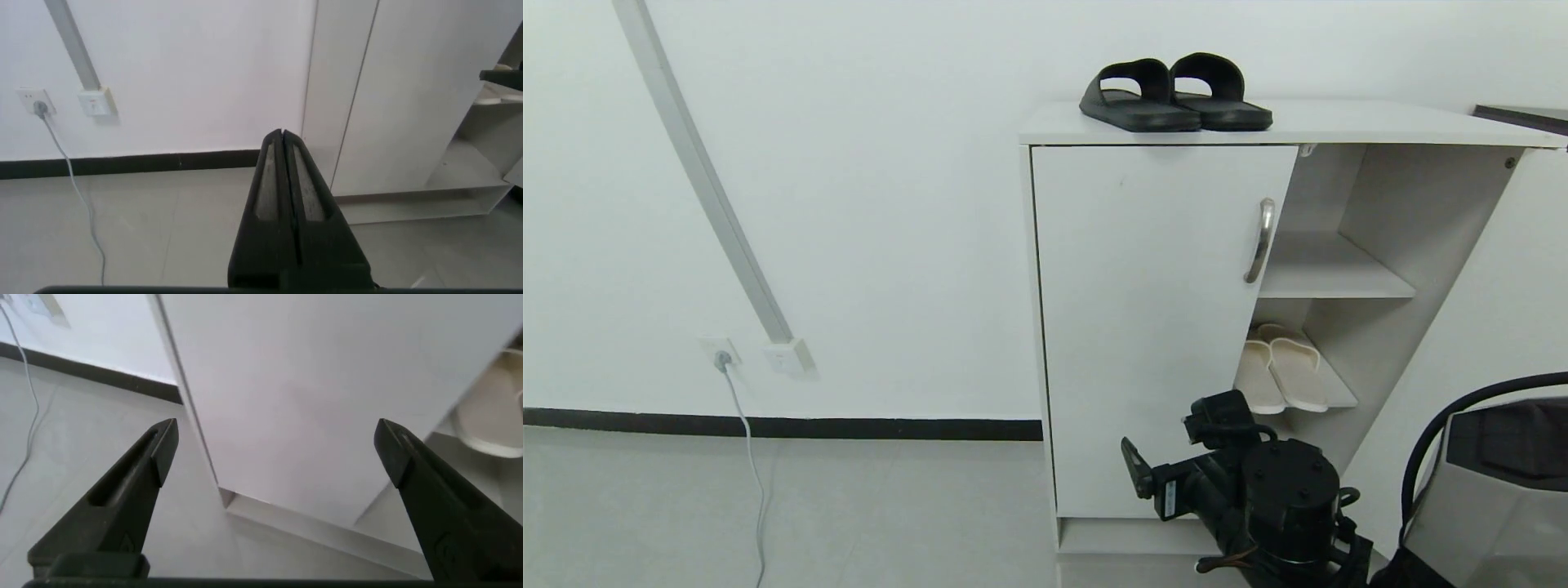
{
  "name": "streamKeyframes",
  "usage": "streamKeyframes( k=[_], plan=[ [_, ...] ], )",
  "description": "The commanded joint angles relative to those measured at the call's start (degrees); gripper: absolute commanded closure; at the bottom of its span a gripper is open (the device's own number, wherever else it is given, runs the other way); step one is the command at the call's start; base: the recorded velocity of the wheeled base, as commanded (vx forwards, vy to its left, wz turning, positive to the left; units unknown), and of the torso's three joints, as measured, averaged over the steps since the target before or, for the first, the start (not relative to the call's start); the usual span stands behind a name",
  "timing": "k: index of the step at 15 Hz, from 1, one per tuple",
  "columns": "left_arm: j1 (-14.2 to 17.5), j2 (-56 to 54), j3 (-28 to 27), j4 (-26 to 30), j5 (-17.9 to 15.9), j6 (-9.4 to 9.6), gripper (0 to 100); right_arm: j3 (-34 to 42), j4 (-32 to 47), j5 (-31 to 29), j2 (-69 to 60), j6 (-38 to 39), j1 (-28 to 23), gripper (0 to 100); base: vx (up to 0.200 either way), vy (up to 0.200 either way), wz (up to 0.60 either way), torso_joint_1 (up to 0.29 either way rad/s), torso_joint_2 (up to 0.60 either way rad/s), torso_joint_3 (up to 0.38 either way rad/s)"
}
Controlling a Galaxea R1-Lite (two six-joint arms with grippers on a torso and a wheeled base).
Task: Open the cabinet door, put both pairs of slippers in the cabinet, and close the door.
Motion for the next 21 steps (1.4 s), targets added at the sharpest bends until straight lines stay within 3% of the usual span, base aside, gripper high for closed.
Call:
streamKeyframes(
  k=[1, 21],
  plan=[
    [0.02, 0.07, 0.01, -0.02, -0.03, -0.05, 100, 0.27, -0.25, -0.03, 0.10, -0.01, -0.06, 0, 0.000, 0.000, 0.00, 0.000, 0.00, 0.000],
    [0.02, 0.07, 0.01, -0.02, 0.05, -0.05, 100, 0.89, -5.79, -0.47, 2.13, -4.40, -2.61, 0, 0.000, 0.000, 0.00, 0.000, 0.00, -0.008]
  ],
)
